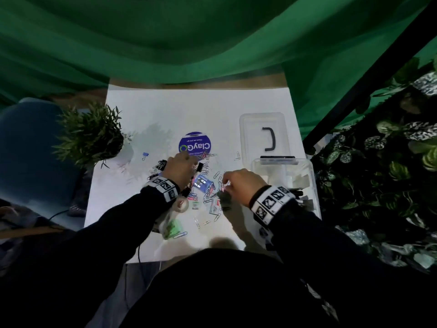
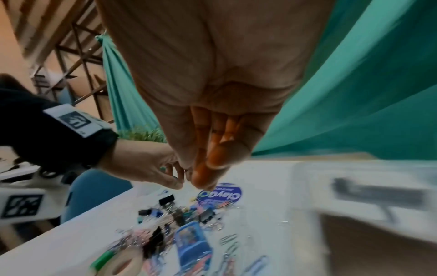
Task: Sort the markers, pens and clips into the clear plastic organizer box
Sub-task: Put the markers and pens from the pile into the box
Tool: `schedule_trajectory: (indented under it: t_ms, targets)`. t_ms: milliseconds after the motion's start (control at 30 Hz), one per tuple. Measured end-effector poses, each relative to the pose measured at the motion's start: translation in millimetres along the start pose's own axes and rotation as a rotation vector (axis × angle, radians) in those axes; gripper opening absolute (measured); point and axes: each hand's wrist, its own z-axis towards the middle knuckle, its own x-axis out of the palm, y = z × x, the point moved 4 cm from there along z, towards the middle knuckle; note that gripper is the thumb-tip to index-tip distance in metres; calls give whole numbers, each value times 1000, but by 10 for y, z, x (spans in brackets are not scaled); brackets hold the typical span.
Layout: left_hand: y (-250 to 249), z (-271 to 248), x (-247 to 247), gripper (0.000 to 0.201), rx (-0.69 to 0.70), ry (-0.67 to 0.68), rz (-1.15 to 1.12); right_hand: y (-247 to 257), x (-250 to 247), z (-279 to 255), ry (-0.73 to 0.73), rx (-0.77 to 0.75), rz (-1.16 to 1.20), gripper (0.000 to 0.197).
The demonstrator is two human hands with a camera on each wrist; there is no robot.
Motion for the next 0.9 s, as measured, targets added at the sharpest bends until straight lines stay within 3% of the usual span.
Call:
schedule_trajectory:
  t_ms: [67,167,400,533,633,767,900]
  targets:
    - [511,-36,136,40,-106,77,84,289,193,359,48,-14,15,22]
    - [1011,-84,324,34,-187,180,77,577,483,893,55,-10,76,15]
    - [1481,-202,393,21,-156,136,81,870,810,1614,55,54,-23,24]
    - [1471,-141,309,22,-58,39,74,914,891,1739,56,68,-148,41]
    - [1355,71,255,22,62,-29,77,930,893,1755,78,42,-256,36]
    - [1204,312,314,26,170,137,202,863,801,1688,137,2,-358,33]
    - [1184,325,363,23,164,212,295,732,662,1549,140,16,-389,39]
